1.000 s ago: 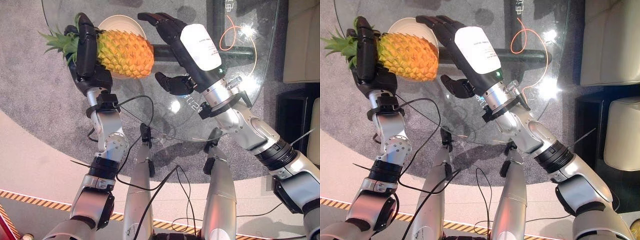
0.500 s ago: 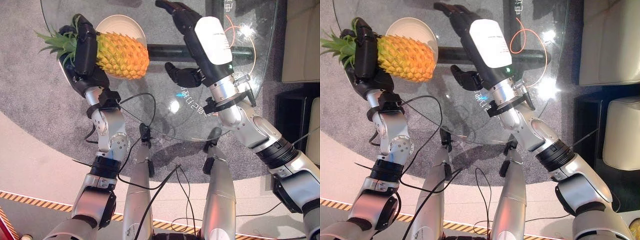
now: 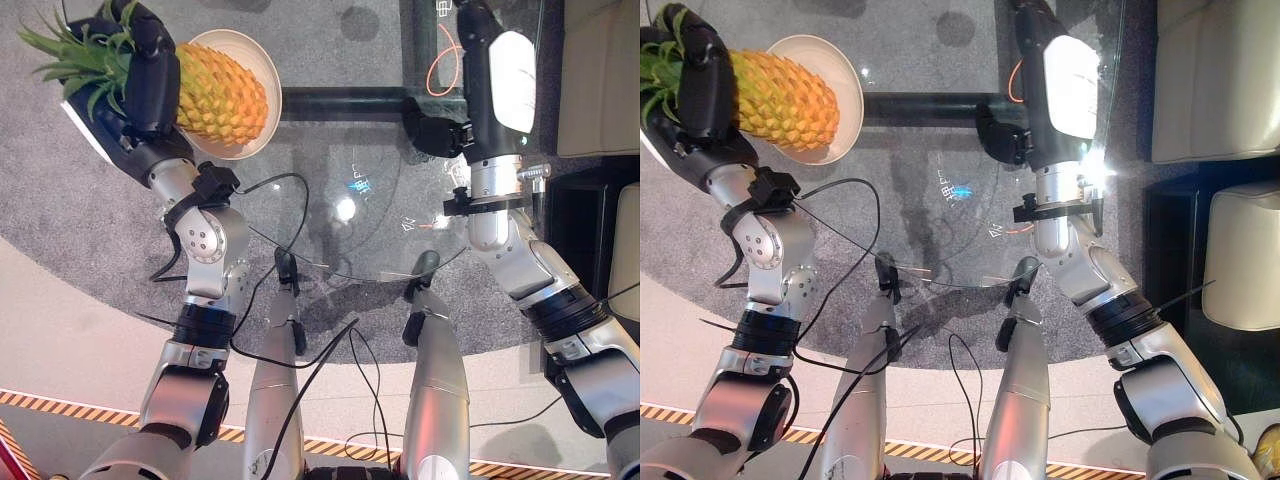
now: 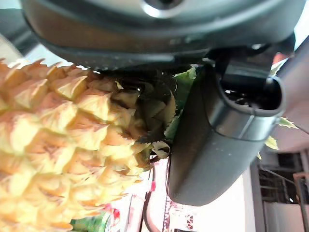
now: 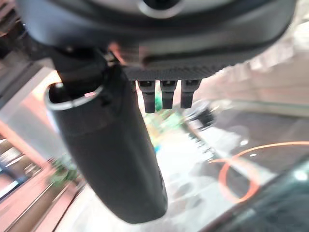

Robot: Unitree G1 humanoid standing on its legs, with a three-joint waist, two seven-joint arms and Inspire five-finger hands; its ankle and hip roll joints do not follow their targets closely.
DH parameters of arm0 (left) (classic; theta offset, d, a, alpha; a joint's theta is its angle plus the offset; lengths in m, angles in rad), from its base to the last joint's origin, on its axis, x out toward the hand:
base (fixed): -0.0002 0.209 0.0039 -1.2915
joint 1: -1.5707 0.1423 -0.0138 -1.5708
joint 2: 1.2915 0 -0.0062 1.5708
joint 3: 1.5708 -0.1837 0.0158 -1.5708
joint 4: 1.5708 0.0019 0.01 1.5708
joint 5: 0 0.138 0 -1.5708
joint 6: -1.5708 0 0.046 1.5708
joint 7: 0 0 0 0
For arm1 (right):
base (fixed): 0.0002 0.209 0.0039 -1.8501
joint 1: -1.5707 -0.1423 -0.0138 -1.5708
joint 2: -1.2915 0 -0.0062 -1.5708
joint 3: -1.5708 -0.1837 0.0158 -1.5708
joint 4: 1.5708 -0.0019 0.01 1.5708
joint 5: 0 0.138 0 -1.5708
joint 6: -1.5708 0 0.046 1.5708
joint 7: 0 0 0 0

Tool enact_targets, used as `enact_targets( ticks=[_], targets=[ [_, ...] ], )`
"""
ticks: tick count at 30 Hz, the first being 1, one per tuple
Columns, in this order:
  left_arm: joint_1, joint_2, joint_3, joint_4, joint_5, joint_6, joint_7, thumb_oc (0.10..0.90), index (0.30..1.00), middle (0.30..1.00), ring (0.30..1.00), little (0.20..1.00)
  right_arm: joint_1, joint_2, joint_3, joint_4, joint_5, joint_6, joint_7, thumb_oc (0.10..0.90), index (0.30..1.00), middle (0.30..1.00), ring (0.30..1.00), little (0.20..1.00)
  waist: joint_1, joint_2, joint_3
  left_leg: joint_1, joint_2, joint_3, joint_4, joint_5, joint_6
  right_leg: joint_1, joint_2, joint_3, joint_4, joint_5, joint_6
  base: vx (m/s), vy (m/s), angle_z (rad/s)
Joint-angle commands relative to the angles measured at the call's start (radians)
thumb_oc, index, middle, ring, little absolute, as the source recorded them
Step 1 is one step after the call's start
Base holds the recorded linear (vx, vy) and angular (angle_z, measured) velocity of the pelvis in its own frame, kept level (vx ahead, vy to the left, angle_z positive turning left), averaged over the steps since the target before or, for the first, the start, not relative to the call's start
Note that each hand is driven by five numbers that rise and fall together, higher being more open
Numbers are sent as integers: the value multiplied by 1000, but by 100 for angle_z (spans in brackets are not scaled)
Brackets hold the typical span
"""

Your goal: Pick up the fruit to the plate

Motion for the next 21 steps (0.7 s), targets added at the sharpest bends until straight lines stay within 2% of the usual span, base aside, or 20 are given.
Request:
enact_targets(
  ticks=[1, 4, 14, 21],
  targets=[
    [-122, 118, 67, -36, 170, -157, 69, 100, 300, 300, 300, 200, -30, -2, -94, -19, 84, -19, -130, 800, 900, 900, 900, 900, -7, -20, -25, -36, 13, -40, 83, -74, -40, 56, 13, -4, -128, 61, 48, 0, 0, 0],
    [-132, 133, 69, -6, 197, -159, 100, 100, 300, 300, 300, 200, -14, 0, -117, 36, 163, -4, -169, 800, 900, 900, 900, 900, -10, -20, -25, -34, 16, -37, 78, -75, -41, 55, 15, -2, -130, 61, 48, 8, 24, -5],
    [-188, 182, 45, 136, 299, -186, 222, 100, 300, 300, 300, 200, 11, 9, -183, 278, 363, -25, -273, 800, 900, 900, 900, 900, -18, -16, -25, -34, 21, -26, 75, -83, -40, 47, 22, 0, -130, 57, 45, 5, 18, -4],
    [-254, 228, 7, 247, 299, -179, 269, 100, 300, 300, 300, 200, -19, 19, -186, 481, 547, -55, -265, 800, 900, 900, 900, 900, -19, -20, -25, -43, 26, -25, 82, -87, -43, 42, 29, -4, -126, 52, 40, 0, -2, -4]
  ],
)
